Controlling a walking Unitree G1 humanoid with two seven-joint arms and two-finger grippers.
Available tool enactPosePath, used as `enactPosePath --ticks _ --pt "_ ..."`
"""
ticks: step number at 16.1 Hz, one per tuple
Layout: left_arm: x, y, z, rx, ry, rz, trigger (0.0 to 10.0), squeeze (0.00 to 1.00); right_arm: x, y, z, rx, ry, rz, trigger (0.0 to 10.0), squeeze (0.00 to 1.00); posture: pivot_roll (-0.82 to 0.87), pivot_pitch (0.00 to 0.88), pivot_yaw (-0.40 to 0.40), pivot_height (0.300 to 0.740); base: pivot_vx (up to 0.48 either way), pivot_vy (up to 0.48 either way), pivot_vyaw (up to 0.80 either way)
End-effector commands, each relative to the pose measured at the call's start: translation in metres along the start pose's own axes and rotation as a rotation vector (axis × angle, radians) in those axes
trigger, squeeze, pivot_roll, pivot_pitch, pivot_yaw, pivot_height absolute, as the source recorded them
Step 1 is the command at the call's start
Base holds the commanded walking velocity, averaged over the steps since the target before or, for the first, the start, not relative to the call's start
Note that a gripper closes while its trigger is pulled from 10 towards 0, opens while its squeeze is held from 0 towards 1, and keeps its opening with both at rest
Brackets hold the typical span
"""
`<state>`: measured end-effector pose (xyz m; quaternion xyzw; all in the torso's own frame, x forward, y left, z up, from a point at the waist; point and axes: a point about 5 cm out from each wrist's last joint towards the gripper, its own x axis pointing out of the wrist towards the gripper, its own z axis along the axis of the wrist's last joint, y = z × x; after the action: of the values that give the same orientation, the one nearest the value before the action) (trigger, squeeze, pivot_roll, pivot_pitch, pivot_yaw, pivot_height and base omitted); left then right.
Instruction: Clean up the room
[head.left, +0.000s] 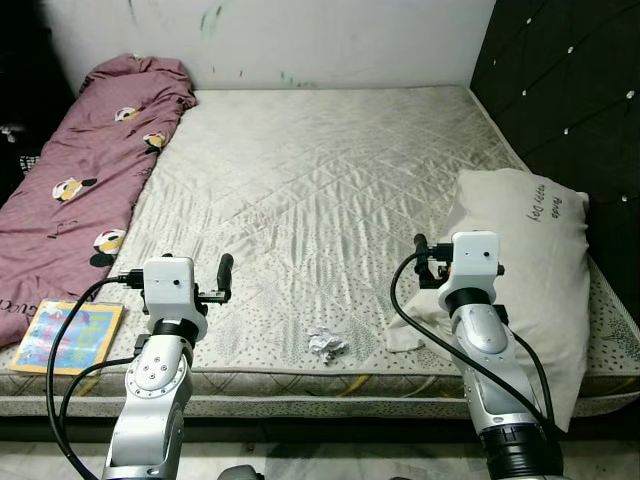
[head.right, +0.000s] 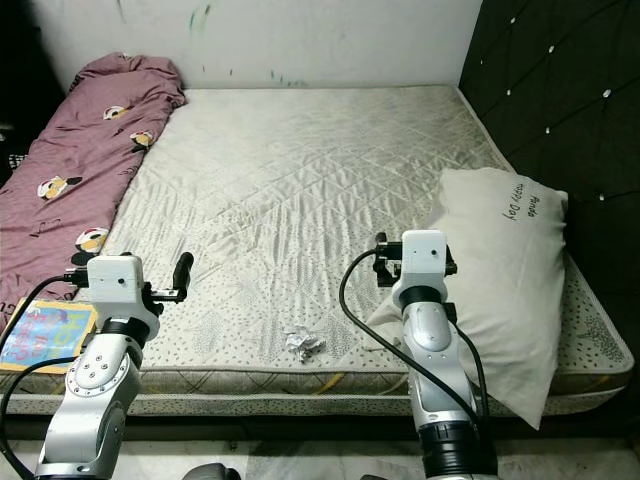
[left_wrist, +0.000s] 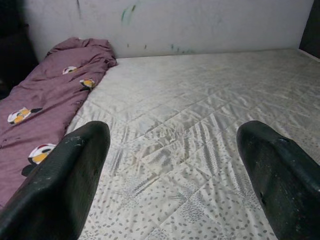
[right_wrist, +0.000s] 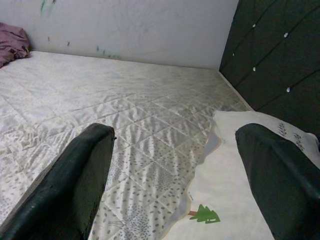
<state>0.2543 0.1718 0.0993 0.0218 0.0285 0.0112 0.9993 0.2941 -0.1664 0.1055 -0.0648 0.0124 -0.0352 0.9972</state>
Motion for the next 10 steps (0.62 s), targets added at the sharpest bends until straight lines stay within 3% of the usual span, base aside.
enactPosePath --ticks 1,3,10 --pt "0.0020 0.0020 0.0048 0.001 -0.021 0.004 10.0 0.00 -0.0009 -0.0007 0.0040 0.011 -0.017 0.002 10.0 0.00 0.00 0.000 0.002 0.740 0.000 0.000 0.00" --pt "0.0024 0.0015 0.0050 0.000 -0.023 0.002 10.0 0.00 -0.0004 -0.0001 0.0040 0.018 -0.016 0.007 10.0 0.00 0.00 0.000 0.002 0.736 0.000 0.000 0.00" --pt "0.0037 -0.0006 0.0059 -0.004 -0.029 -0.006 10.0 0.00 -0.0016 0.0039 0.0039 0.043 -0.015 0.036 10.0 0.00 0.00 0.000 0.000 0.655 0.000 0.000 0.00"
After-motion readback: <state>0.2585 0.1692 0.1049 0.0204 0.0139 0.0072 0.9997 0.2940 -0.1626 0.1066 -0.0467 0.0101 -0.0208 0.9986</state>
